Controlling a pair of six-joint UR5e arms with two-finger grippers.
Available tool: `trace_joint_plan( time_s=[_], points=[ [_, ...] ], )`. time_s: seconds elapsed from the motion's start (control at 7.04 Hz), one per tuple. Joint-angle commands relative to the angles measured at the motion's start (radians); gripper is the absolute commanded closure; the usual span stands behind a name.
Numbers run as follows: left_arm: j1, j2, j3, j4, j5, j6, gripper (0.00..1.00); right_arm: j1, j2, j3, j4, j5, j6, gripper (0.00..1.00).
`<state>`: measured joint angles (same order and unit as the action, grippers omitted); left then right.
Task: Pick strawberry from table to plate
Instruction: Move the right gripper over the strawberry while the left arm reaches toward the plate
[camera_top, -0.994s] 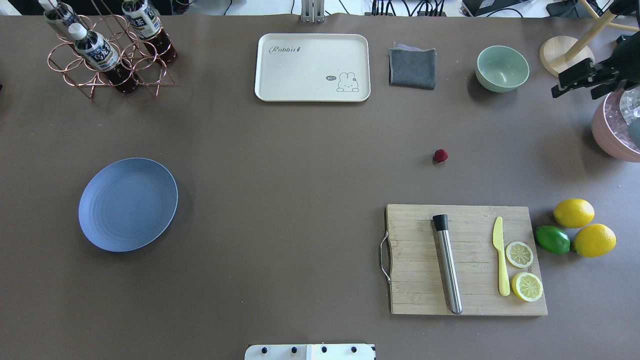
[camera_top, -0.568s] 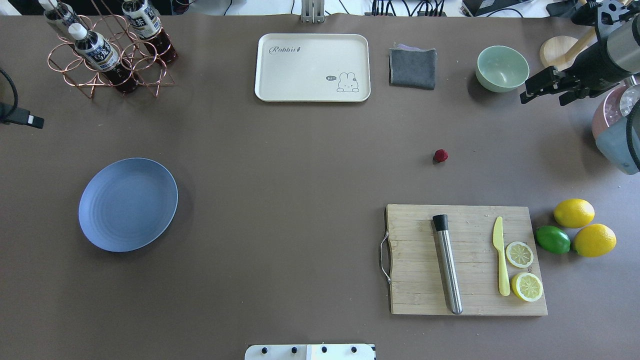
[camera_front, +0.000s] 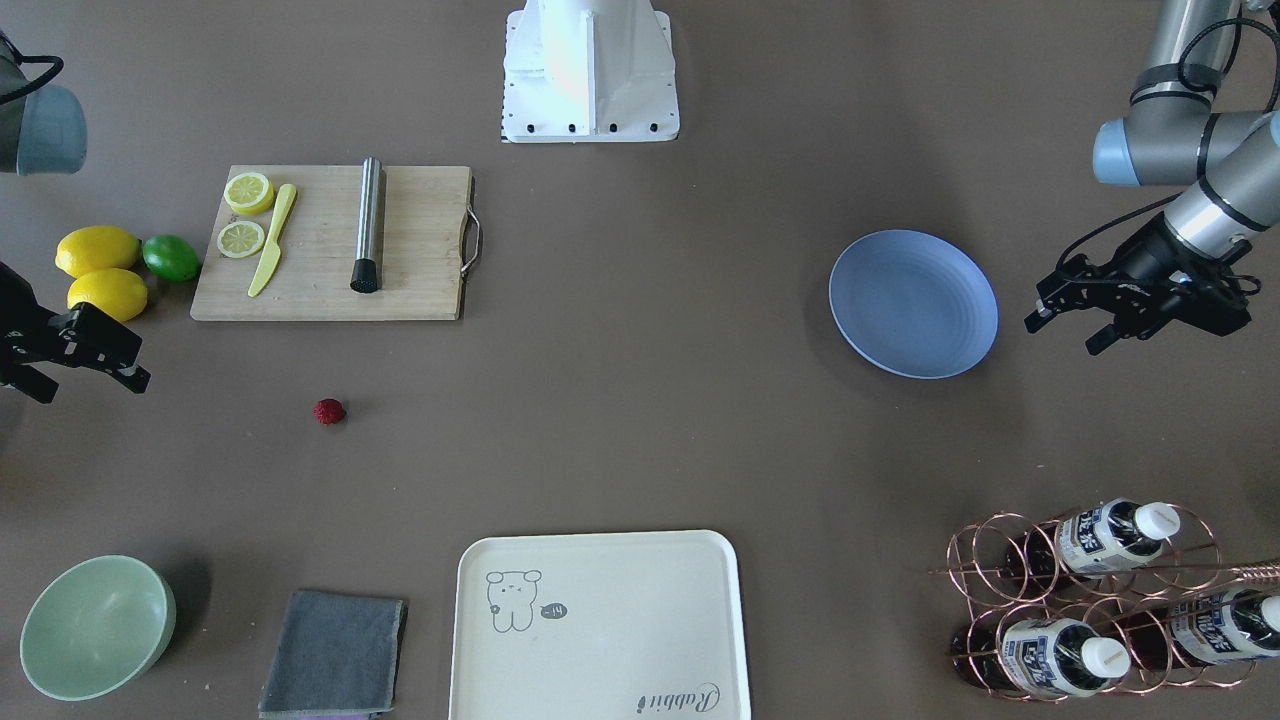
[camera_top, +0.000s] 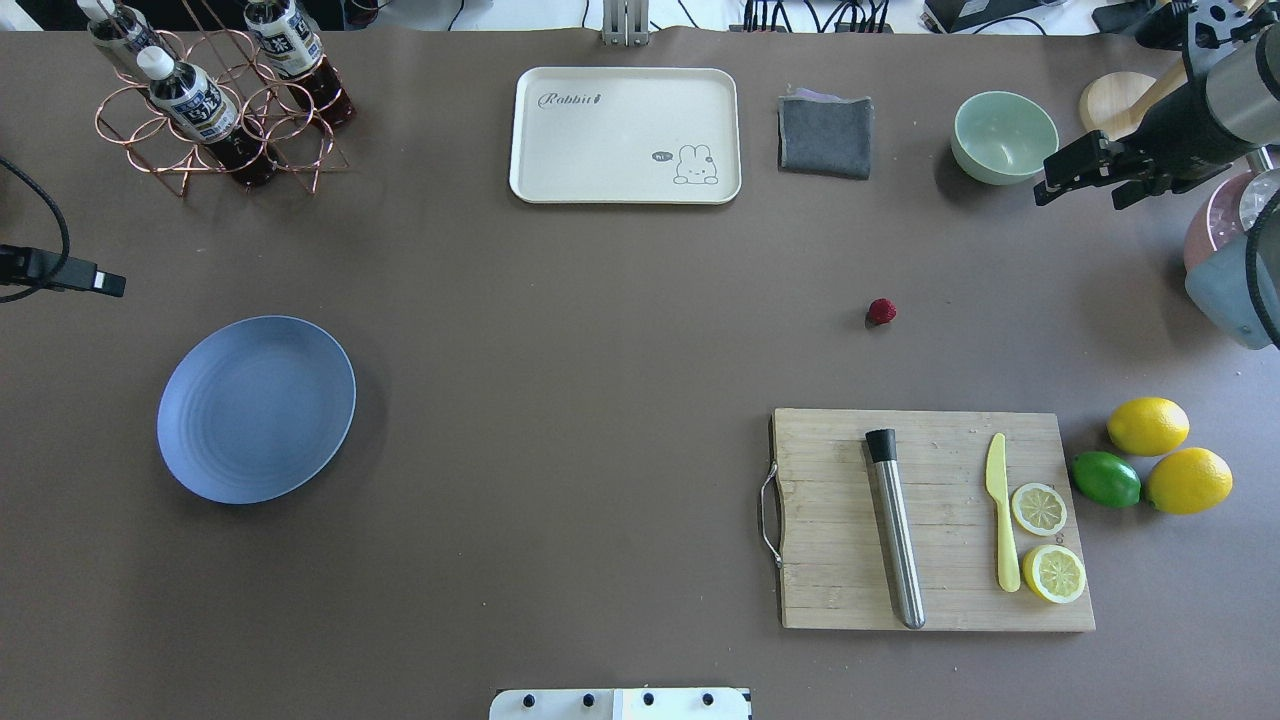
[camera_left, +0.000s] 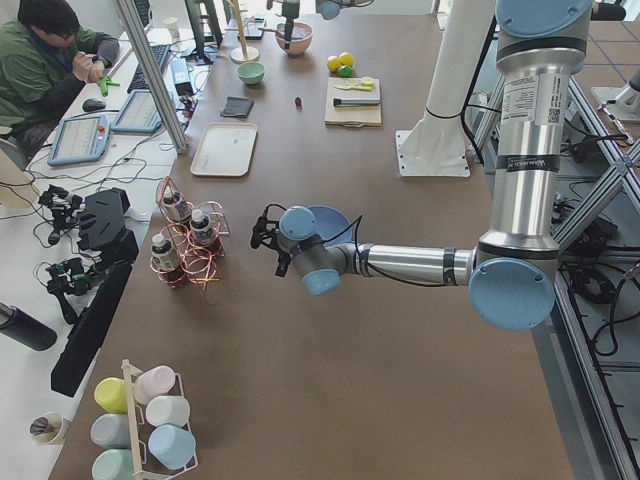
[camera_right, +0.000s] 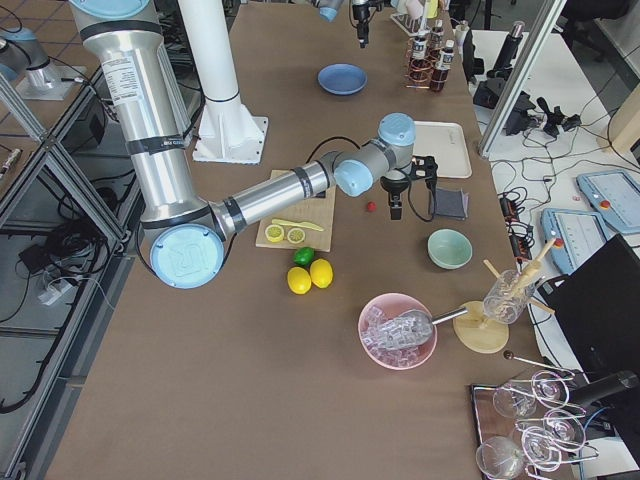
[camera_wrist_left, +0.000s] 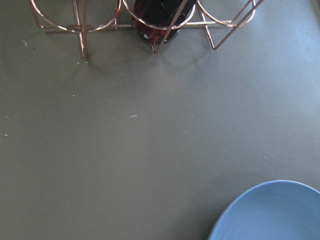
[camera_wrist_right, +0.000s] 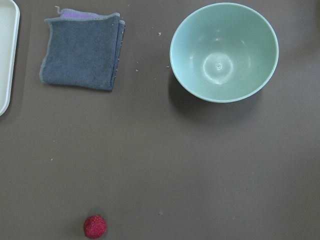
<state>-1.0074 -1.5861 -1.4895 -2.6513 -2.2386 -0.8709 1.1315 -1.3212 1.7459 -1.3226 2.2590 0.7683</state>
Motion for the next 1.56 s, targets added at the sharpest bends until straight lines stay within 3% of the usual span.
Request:
trace_joint_plan(
  time_s=[0.0,0.43,0.71,1.14,1.28,1.42],
  points=[
    [0.084,0.001,0.008,-0.056,0.062,-0.065,0.02,-0.004,0.003,0.000,0.000,-0.010,0.014,0.00],
    [0.116,0.001,0.015,-0.056,0.062,-0.060,0.07,-0.004,0.003,-0.005,0.000,-0.015,0.014,0.00],
    [0.116,0.000,0.018,-0.056,0.062,-0.063,0.29,-0.004,0.003,-0.005,0.000,-0.015,0.014,0.00],
    [0.136,-0.003,0.018,-0.056,0.062,-0.062,0.30,-0.004,0.003,-0.005,0.000,-0.015,0.016,0.00],
    [0.138,-0.005,0.018,-0.056,0.062,-0.063,0.44,-0.004,0.005,-0.005,0.000,-0.015,0.014,0.00],
    [0.138,-0.003,0.018,-0.056,0.062,-0.060,0.83,-0.004,0.003,-0.005,-0.001,-0.015,0.014,0.00]
  ],
)
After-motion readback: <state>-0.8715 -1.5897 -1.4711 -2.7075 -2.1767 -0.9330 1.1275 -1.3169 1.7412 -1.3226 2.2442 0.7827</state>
